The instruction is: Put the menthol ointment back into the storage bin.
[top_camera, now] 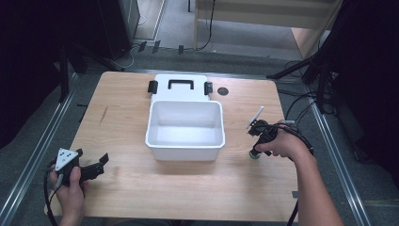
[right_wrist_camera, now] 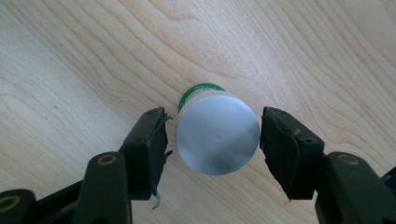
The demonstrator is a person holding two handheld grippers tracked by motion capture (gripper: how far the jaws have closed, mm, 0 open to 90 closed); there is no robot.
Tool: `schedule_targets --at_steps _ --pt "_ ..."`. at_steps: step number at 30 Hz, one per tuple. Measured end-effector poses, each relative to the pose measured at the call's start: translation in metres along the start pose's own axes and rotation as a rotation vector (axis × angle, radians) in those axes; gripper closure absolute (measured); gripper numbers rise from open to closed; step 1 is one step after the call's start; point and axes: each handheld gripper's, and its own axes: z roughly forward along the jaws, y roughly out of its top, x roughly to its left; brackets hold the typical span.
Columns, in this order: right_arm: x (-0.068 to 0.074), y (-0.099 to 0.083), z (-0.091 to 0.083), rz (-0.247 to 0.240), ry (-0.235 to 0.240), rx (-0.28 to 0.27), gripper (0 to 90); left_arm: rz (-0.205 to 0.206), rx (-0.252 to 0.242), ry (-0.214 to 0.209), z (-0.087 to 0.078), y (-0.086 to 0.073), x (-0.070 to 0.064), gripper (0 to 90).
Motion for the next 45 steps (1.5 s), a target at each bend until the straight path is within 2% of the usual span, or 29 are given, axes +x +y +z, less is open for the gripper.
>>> schedule_targets --at_steps 1,4,5,8,9,14,17,19,24,33,36,37,41,45 --pt "-0.001 0.001 0.002 0.012 0.000 0.019 44.6 0.000 0.000 0.000 0.000 0.000 0.000 0.3" --pt "-0.001 0.001 0.004 0.019 0.006 0.023 47.1 0.001 0.000 0.000 0.000 0.000 0.000 0.3" --pt "-0.002 0.001 0.004 0.026 0.008 0.027 51.0 0.001 0.000 0.000 0.000 0.000 0.000 0.3" --pt "-0.002 0.002 0.003 0.039 0.017 0.029 51.3 0.002 0.000 0.000 0.000 0.000 0.000 0.3" --pt "-0.002 0.002 0.001 0.038 0.036 0.025 51.4 0.002 0.000 0.000 0.000 0.000 0.000 0.3" --pt "-0.004 0.002 -0.008 0.041 0.036 0.009 51.5 0.004 0.001 0.000 0.000 0.000 0.000 0.3" --pt "-0.004 0.004 -0.019 0.036 0.038 0.001 51.6 0.003 0.000 0.000 0.000 0.000 0.000 0.3" --pt "-0.002 0.007 -0.031 0.013 0.041 0.009 51.5 0.003 0.000 0.000 0.000 0.000 0.000 0.3" --pt "0.001 0.014 -0.046 -0.017 0.032 0.016 51.6 0.002 0.001 0.000 0.000 0.000 0.000 0.3" --pt "0.007 0.039 -0.086 -0.060 0.022 0.013 51.6 -0.002 0.001 -0.004 0.000 0.000 0.000 0.3" --pt "0.010 0.048 -0.101 -0.089 0.031 0.000 51.6 -0.003 0.002 -0.005 0.000 0.000 0.001 0.3" --pt "0.012 0.052 -0.105 -0.085 0.035 -0.005 51.6 -0.003 0.001 -0.004 0.000 0.000 0.001 0.3" --pt "0.016 0.063 -0.118 -0.109 0.048 -0.019 51.6 -0.003 0.003 -0.005 0.000 0.000 0.001 0.3" --pt "0.020 0.074 -0.126 -0.127 0.039 -0.017 51.6 -0.004 0.004 -0.007 0.000 0.000 0.001 0.3"
